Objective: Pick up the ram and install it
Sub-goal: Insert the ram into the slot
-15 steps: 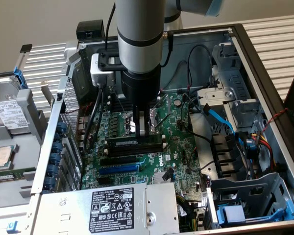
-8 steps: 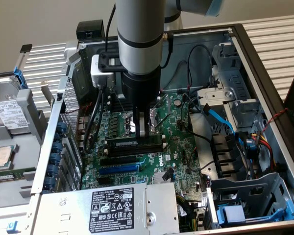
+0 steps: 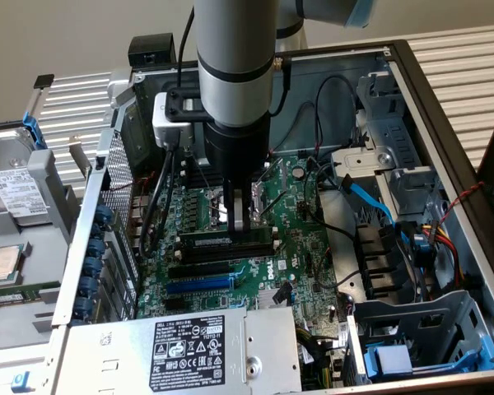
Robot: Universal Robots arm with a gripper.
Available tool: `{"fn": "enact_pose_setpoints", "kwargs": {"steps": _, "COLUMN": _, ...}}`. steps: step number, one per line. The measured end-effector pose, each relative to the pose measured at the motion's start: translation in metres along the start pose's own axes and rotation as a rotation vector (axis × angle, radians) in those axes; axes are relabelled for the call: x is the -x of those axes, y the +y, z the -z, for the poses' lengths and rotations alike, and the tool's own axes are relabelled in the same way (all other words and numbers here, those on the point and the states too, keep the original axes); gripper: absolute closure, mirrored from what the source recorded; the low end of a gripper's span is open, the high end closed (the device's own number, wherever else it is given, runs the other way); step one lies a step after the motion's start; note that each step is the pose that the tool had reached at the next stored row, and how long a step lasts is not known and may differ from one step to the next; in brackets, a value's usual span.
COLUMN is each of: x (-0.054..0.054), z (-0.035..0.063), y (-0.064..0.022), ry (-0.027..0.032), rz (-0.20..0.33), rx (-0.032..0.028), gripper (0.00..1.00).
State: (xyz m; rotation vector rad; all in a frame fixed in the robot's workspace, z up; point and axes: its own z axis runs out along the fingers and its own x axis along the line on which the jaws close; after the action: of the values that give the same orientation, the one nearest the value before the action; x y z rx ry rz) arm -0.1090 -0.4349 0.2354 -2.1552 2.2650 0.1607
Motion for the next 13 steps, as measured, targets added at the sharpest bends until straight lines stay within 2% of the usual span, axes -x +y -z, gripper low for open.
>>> {"fn": "enact_pose_setpoints", "kwargs": {"steps": 13, "x": 0.0, "z": -0.0004, "y": 0.0, "ry": -0.001, "rz": -0.013, "rx": -0.0012, "gripper": 0.88}}
